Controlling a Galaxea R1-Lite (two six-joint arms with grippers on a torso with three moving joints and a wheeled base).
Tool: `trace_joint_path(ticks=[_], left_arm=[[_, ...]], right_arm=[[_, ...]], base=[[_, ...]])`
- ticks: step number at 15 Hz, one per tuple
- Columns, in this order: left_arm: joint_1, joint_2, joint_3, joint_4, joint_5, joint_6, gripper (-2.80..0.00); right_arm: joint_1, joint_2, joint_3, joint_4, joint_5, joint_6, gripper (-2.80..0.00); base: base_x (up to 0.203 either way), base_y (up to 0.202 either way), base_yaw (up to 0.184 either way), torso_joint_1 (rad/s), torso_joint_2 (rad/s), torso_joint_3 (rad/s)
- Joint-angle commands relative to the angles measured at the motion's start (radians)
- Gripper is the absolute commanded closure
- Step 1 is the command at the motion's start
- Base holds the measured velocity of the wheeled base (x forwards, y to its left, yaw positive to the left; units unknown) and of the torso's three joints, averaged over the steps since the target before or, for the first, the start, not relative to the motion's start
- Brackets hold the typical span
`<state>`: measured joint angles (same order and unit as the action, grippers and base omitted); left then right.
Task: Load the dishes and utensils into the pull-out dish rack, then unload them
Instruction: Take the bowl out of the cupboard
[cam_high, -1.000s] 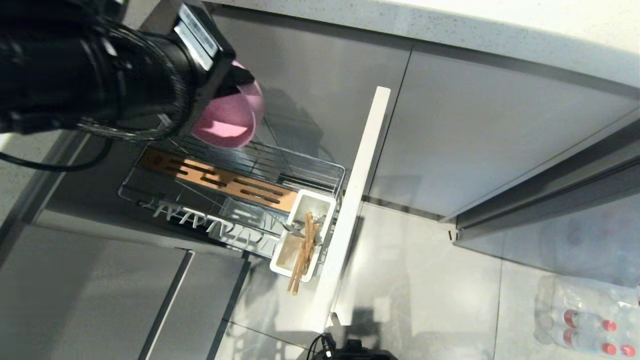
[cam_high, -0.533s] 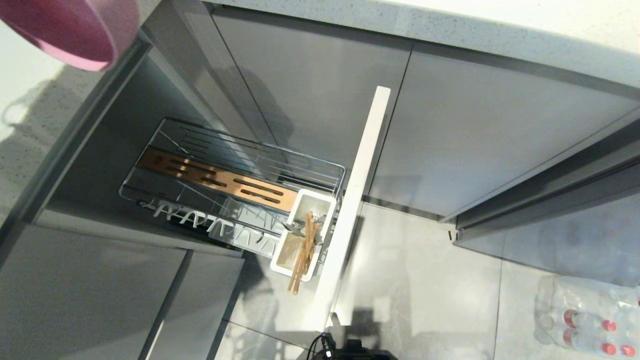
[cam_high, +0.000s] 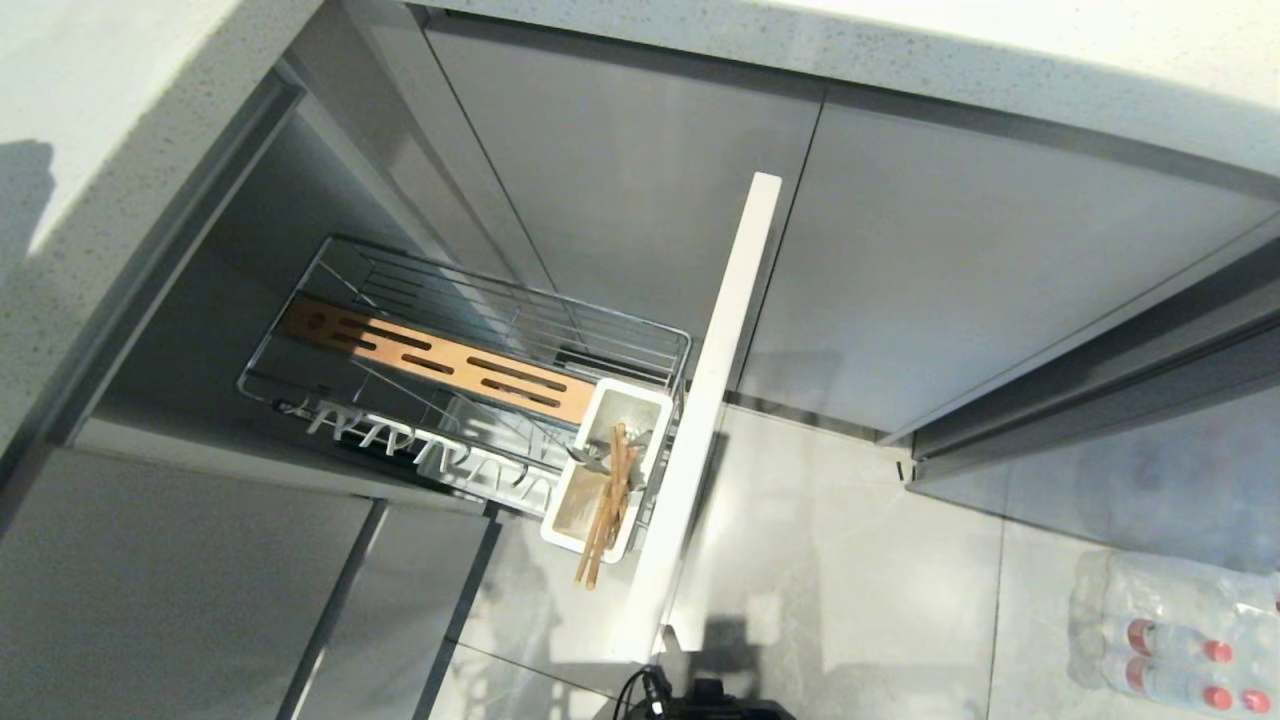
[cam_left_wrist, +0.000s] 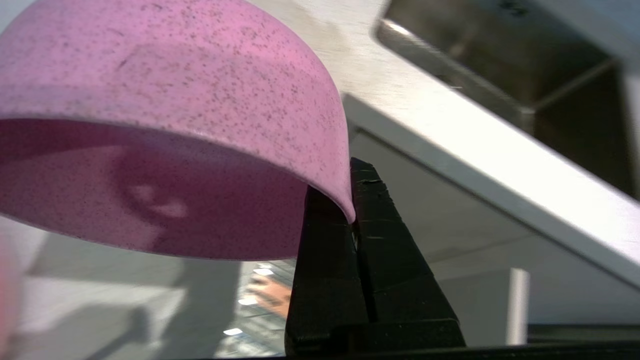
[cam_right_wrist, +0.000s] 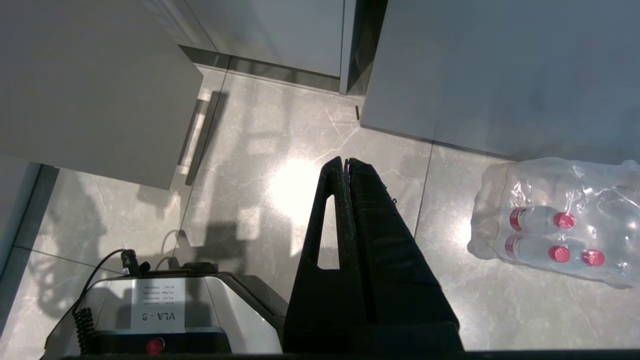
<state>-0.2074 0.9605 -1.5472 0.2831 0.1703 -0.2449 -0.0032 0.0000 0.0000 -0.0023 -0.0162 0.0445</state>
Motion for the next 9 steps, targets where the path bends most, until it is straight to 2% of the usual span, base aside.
trace_joint_path(ticks=[1, 5, 9], left_arm=[[0.123, -0.038, -0.035, 0.059, -0.022, 0.005, 0.00], [0.477, -0.055, -0.063, 0.142, -0.146, 0.036, 0.00], [0.783, -0.019, 0.001, 0.162, -0.179, 0.180, 0.00]], right_arm=[[0.000, 0.002, 0.000, 0.000, -0.001, 0.000, 0.00], [0.000, 0.001, 0.000, 0.000, 0.001, 0.000, 0.00], [0.000, 0.000, 0.000, -0.001, -0.001, 0.000, 0.00]], base=[[0.000, 0.000, 0.000, 0.000, 0.00, 0.000], [0.000, 0.000, 0.000, 0.000, 0.00, 0.000], [0.000, 0.000, 0.000, 0.000, 0.00, 0.000]])
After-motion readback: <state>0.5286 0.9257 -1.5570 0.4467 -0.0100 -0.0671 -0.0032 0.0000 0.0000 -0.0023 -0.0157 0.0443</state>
